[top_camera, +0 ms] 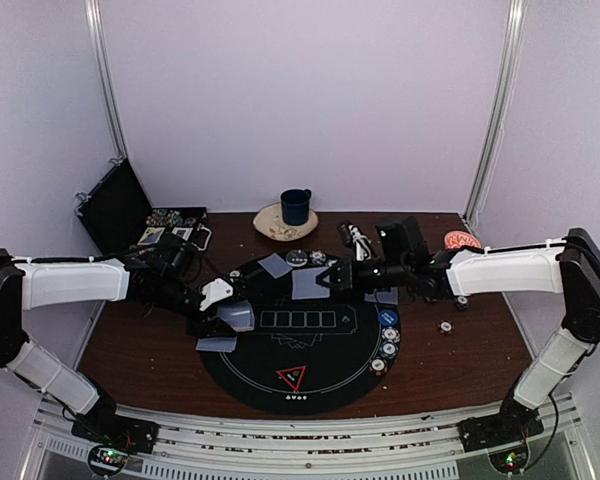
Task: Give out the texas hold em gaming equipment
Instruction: Pick up the poker card from the face-down deck piles, then distribute the poker card in the small blind area.
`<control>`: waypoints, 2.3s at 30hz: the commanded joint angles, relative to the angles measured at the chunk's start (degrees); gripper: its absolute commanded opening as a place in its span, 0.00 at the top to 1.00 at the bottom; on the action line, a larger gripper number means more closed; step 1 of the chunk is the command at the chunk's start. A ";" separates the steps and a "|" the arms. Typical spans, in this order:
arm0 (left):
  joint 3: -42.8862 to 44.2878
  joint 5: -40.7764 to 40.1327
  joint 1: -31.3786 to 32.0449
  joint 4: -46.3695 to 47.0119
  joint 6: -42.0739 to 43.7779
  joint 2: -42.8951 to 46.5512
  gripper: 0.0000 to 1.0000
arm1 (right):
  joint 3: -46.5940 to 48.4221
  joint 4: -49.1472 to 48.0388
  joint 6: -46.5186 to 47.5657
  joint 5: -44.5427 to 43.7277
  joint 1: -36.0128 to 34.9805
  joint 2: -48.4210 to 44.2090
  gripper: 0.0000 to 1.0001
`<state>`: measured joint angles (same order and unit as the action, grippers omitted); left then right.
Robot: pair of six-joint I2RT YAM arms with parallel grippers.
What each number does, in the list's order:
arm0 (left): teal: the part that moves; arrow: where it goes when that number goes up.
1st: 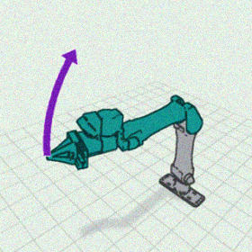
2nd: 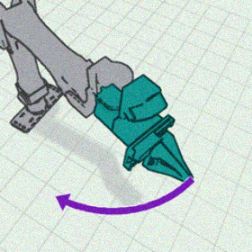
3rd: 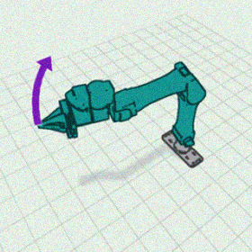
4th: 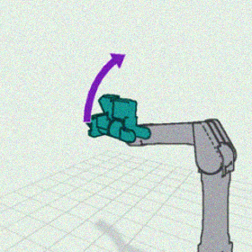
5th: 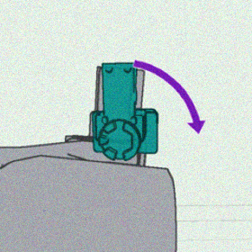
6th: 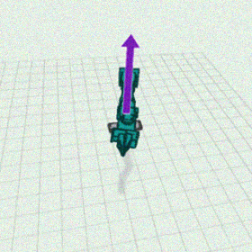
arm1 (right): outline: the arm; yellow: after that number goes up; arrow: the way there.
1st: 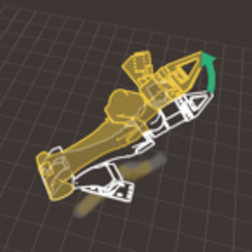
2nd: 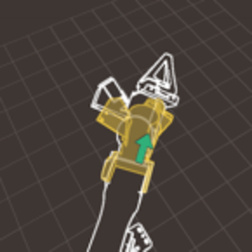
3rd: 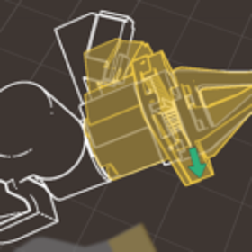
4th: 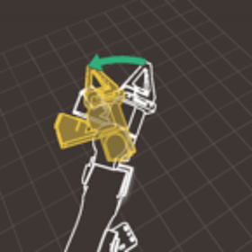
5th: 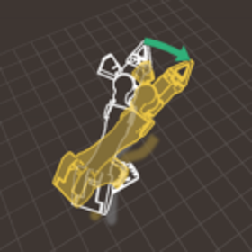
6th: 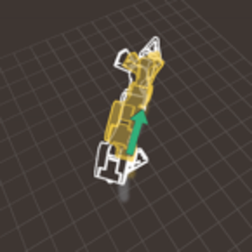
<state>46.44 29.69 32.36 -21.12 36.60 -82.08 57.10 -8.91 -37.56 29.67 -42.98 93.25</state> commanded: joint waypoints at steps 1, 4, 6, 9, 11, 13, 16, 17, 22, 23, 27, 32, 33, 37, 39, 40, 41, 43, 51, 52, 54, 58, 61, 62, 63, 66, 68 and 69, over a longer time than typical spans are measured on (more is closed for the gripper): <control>0.85 1.34 0.38 1.35 0.79 -0.20 0.95 | -2.51 6.14 1.80 -2.91 5.05 -4.29 1.00; 0.76 1.38 0.31 1.35 0.84 0.06 0.95 | -3.93 9.31 2.48 -3.69 8.65 -5.91 1.00; 0.76 1.45 0.40 1.38 0.84 0.17 0.95 | -5.62 10.95 2.71 -4.07 11.35 -6.58 1.00; 0.76 1.42 0.34 1.38 0.84 0.00 0.95 | -8.57 10.98 3.59 -4.05 15.35 -7.10 1.00; 0.85 1.42 0.40 1.34 0.83 -0.22 0.95 | -10.00 11.24 4.10 -3.75 18.62 -7.00 1.00; 0.85 1.51 0.32 1.41 0.84 -0.39 0.95 | -11.03 10.96 4.34 -3.14 20.96 -6.66 1.00; 0.94 1.64 0.38 1.35 0.89 -0.62 0.95 | -10.92 11.08 4.93 -2.09 22.46 -4.99 1.00; 0.94 1.60 0.34 1.35 0.85 -0.62 0.95 | -10.69 11.10 5.06 -1.70 22.54 -4.25 1.00; 0.76 1.78 0.35 1.35 0.86 -0.19 0.95 | -9.46 10.81 5.00 -0.54 22.84 -1.44 1.00; 0.74 1.73 0.39 1.35 0.95 -0.12 0.94 | -9.06 11.12 5.03 -0.65 22.96 -0.98 1.00; 0.76 1.60 0.34 1.34 0.84 -0.26 0.94 | -7.12 11.43 4.68 0.10 23.61 1.40 1.00; 0.76 1.64 0.41 1.40 0.93 -0.53 0.94 | -5.82 9.82 3.48 3.79 23.64 3.46 1.00; 0.76 1.63 0.35 1.43 0.95 -0.58 0.94 | -5.51 9.91 3.40 3.85 23.70 3.60 1.00; 0.80 1.81 0.40 1.37 1.10 -0.77 0.94 | -4.50 9.77 2.90 4.90 24.03 4.23 0.99; 0.77 1.77 0.34 1.34 1.06 -0.80 0.94 | -4.19 9.19 2.41 5.60 24.51 4.79 0.99; 0.76 1.81 0.34 1.36 1.10 -0.80 0.94 | -3.86 9.17 2.35 5.84 24.63 5.17 0.99; 0.76 1.79 0.35 1.36 1.11 -0.80 0.94 | -3.53 9.24 2.35 6.04 24.76 5.51 0.99; 0.81 1.78 0.36 1.36 1.11 -0.80 0.94 | -2.97 8.97 1.96 6.79 25.08 6.43 0.99; 0.84 1.93 0.38 1.41 1.13 -1.04 0.94 | -1.95 9.96 2.41 6.57 26.85 8.10 0.99; 0.93 1.96 0.39 1.36 1.19 -1.10 0.94 | -1.77 10.15 2.47 6.54 27.08 8.27 0.99; 0.87 1.92 0.39 1.40 1.18 -1.15 0.94 | -1.41 10.79 2.75 6.18 27.37 8.80 0.96; 0.85 1.99 0.41 1.36 1.19 -0.82 0.95 | -0.39 12.39 3.59 5.36 27.51 10.36 0.82; 0.76 1.99 0.40 1.40 1.19 -0.84 0.95 | -0.15 13.14 3.90 4.14 27.69 10.95 0.76; 0.76 1.98 0.34 1.31 1.19 -0.88 0.94 | -0.02 13.61 4.16 3.37 27.73 10.90 0.73; 0.75 1.95 0.39 1.33 1.19 -0.88 0.94 | 0.29 14.21 4.38 2.65 27.69 10.88 0.69; 0.81 2.02 0.36 1.38 1.19 -0.80 0.94 | 0.88 15.80 5.16 0.16 27.76 10.51 0.59; 0.74 1.95 0.34 1.36 1.19 -0.80 0.94 | 1.16 16.78 5.61 -2.09 27.70 10.16 0.54; 0.84 1.95 0.38 1.35 1.19 -0.87 0.94 | 1.24 17.09 5.71 -3.13 27.69 9.93 0.52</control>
<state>46.44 30.26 32.36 -21.12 37.04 -82.78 56.53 5.76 -33.10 31.99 -15.70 103.98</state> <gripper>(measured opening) 0.508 0.445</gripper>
